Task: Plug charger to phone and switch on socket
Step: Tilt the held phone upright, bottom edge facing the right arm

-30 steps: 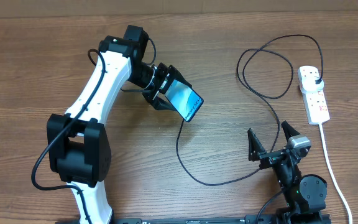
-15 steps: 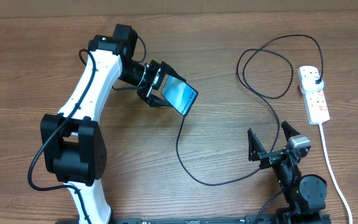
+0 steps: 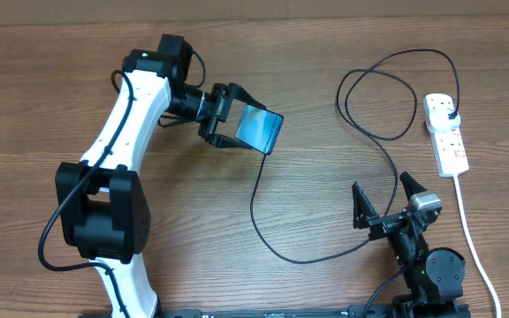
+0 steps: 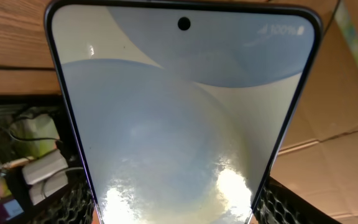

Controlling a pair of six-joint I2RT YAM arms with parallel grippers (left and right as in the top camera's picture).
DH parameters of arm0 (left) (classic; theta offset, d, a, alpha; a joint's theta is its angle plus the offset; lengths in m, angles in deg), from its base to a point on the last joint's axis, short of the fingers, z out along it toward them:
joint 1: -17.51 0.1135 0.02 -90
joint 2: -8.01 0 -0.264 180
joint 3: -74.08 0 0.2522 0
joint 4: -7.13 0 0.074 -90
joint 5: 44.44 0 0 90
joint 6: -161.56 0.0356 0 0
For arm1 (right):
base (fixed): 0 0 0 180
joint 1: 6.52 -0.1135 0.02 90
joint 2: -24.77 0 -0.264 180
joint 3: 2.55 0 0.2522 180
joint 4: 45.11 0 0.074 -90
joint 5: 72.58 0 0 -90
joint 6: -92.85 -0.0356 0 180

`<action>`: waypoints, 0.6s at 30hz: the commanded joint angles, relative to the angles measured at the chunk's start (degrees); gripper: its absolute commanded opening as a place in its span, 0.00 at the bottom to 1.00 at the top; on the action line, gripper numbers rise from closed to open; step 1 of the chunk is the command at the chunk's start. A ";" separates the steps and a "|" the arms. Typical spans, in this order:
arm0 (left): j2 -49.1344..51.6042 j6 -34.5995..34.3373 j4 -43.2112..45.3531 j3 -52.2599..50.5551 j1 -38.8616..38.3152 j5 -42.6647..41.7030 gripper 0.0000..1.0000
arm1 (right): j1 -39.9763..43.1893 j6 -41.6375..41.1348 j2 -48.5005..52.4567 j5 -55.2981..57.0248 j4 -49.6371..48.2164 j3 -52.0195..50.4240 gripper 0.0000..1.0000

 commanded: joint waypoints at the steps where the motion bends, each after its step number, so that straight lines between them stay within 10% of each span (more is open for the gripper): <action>1: 0.00 -3.19 -0.22 1.73 1.36 -5.40 0.48 | 0.35 0.07 -0.68 -0.31 -0.26 -0.61 1.00; 18: 0.00 -2.97 -0.37 1.73 3.13 -3.13 0.49 | 0.35 0.04 -0.68 -0.31 -0.26 -0.61 1.00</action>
